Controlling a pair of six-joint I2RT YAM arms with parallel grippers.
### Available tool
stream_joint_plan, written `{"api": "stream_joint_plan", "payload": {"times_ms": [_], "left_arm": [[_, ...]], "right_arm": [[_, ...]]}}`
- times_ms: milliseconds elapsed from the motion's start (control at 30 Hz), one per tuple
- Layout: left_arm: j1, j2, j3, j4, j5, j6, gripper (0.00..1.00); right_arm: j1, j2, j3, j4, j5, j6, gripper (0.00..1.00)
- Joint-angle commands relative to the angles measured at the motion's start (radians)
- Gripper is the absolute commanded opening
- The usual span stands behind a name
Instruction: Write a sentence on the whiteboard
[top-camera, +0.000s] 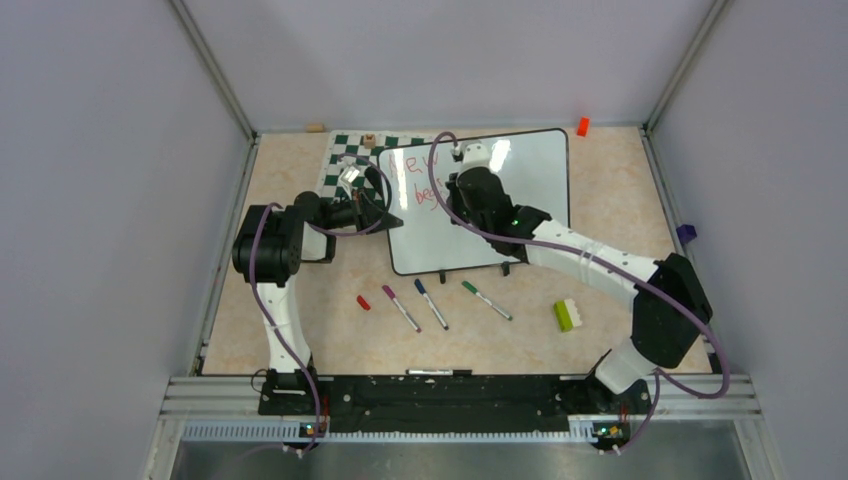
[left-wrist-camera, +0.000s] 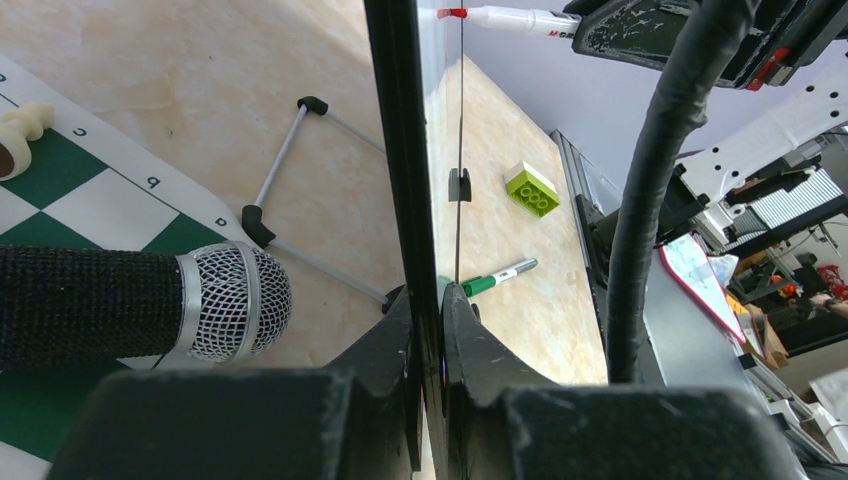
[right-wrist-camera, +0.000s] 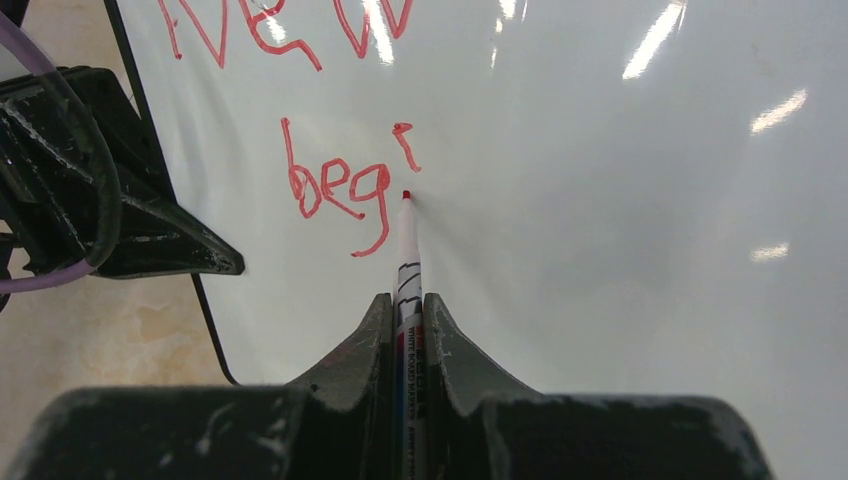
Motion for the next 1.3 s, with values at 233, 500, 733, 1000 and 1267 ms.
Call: {"api": "stream_joint_plan", "payload": {"times_ms": [233,500,733,1000,1267], "left_arm": [[-0.003,0.001,0.003,0.112,0.008,0.152,0.0],[-0.003,0.001,0.003,0.112,0.008,0.152,0.0],[-0.003,0.0,0.003,0.112,0.008,0.153,0.0],[-0.003,0.001,0.004,0.112,0.008,0.152,0.0],[-0.003,0.001,0.003,0.112,0.008,0.152,0.0]], "right_arm": [[-0.008,0.025,0.062,0.009,0.044,-0.017,0.0],[-0.008,-0.006,0.015,0.001,0.033,0.003,0.0],[-0.008,-0.036,-0.04,0.002,0.021,0.027,0.0],[-0.008,-0.044,-0.046,-0.002,0.017,0.032,0.0],[-0.008,-0.077,-0.003,-0.017,-0.018,0.028,0.0]]}}
